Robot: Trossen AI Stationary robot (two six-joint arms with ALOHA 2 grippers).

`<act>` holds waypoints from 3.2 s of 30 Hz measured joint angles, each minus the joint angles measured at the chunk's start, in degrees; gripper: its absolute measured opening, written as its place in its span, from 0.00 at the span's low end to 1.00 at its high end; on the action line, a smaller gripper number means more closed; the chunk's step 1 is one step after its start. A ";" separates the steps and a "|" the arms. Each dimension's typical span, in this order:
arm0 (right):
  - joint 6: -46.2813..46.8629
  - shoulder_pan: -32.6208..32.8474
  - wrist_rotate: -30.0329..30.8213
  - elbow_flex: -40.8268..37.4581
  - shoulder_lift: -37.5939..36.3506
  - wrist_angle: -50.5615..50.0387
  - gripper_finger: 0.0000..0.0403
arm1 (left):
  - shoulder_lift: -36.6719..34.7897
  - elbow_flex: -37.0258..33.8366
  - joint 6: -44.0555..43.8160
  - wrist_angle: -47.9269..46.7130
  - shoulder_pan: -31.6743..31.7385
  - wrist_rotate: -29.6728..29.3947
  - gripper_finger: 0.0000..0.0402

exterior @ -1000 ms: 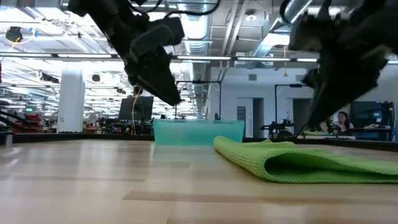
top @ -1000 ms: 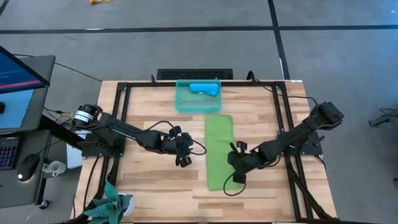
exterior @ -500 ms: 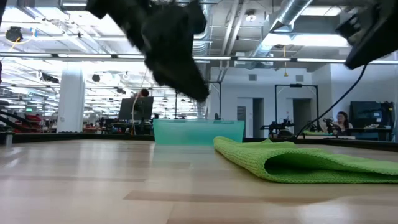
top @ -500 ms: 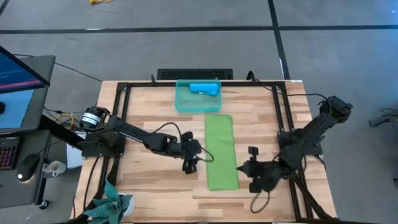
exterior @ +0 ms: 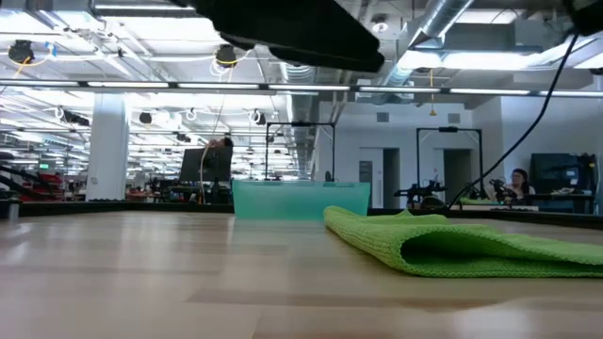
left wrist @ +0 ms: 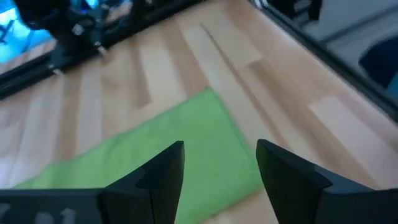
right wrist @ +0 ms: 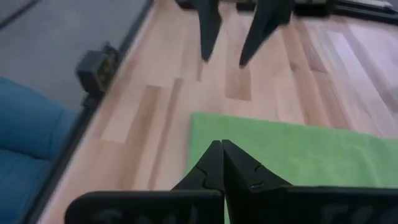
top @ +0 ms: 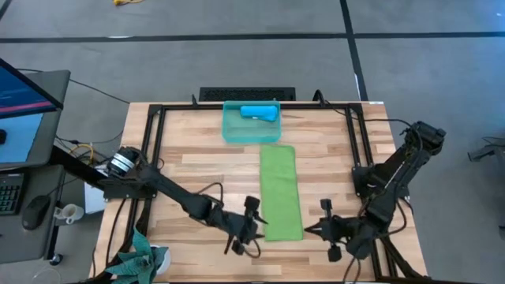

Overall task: Roll microfiber towels into tight, uniform cylinder then place into a basket
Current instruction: Fold the green microfiber cloth

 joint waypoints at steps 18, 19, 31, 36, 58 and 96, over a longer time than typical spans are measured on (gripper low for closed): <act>3.84 5.22 -0.02 0.00 0.00 1.32 0.05 | 17.73 18.92 0.03 -16.82 -1.93 0.43 0.48; 3.84 5.28 0.02 0.00 0.02 1.22 0.05 | 17.93 18.90 -0.30 -17.53 -1.93 0.81 0.48; 8.45 3.36 -3.54 0.00 3.62 1.22 0.10 | 19.90 18.78 -4.10 -19.27 -0.62 2.37 0.48; 8.45 2.98 -5.11 0.00 9.81 3.80 0.16 | 19.95 18.76 -4.11 -19.33 -0.64 1.16 0.48; 5.30 -4.10 -15.19 0.15 19.91 7.36 0.39 | 20.23 18.62 -4.24 -20.57 -0.56 -2.78 0.23; 1.73 -7.85 -21.31 2.04 23.82 4.06 0.02 | 20.46 23.15 -5.80 -29.37 -0.43 -1.94 0.01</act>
